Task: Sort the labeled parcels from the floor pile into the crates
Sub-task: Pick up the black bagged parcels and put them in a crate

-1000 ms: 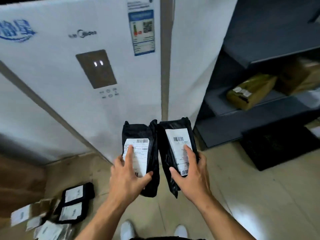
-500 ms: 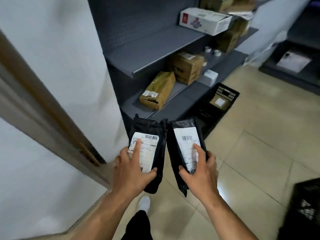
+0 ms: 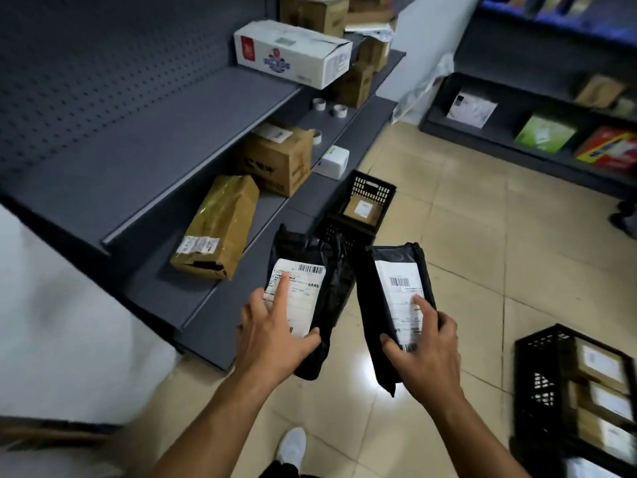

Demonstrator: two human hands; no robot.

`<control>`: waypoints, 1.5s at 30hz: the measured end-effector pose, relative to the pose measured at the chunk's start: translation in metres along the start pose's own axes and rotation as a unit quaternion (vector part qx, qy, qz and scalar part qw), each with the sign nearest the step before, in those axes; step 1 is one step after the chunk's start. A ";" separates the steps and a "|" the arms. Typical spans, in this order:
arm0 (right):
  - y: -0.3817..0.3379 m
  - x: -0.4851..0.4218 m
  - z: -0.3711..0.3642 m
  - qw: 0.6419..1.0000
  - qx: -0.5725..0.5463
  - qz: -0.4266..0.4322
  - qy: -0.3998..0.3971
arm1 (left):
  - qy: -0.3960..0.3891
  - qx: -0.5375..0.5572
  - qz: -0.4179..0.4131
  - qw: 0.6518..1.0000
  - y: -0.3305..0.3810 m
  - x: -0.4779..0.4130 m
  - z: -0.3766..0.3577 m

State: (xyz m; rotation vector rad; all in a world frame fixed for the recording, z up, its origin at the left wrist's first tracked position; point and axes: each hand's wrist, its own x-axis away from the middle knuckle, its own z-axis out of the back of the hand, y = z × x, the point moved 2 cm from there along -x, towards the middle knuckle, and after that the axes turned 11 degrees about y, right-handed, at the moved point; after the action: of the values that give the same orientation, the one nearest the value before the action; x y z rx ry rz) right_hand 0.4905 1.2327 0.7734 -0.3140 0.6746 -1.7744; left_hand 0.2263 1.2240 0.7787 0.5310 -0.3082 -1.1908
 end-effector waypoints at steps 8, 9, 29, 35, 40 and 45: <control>0.021 -0.120 -0.001 0.997 -0.011 -0.067 0.038 | -0.028 0.028 -0.052 0.998 0.084 -0.128 -0.058; 0.027 -0.134 -0.002 0.996 -0.019 -0.073 0.038 | -0.031 0.030 -0.057 0.997 0.096 -0.140 -0.066; 0.181 -0.487 -0.006 0.972 -0.149 -0.165 -0.082 | -0.041 -0.042 0.019 0.998 0.342 -0.329 -0.245; 0.185 -0.575 -0.038 0.967 -0.152 -0.143 -0.145 | -0.046 -0.051 0.069 0.995 0.354 -0.396 -0.283; 0.174 -0.653 -0.064 0.971 -0.132 -0.135 -0.146 | -0.051 -0.023 0.081 0.995 0.360 -0.477 -0.320; 0.150 -0.741 -0.073 0.979 -0.109 -0.115 -0.125 | -0.045 0.001 0.081 0.996 0.378 -0.561 -0.341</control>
State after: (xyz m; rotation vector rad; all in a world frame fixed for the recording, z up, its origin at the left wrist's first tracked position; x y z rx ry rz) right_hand 0.7998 1.9243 0.7209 -0.7783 0.6727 -1.8391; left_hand 0.4987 1.9289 0.7250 0.4464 -0.4227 -1.0585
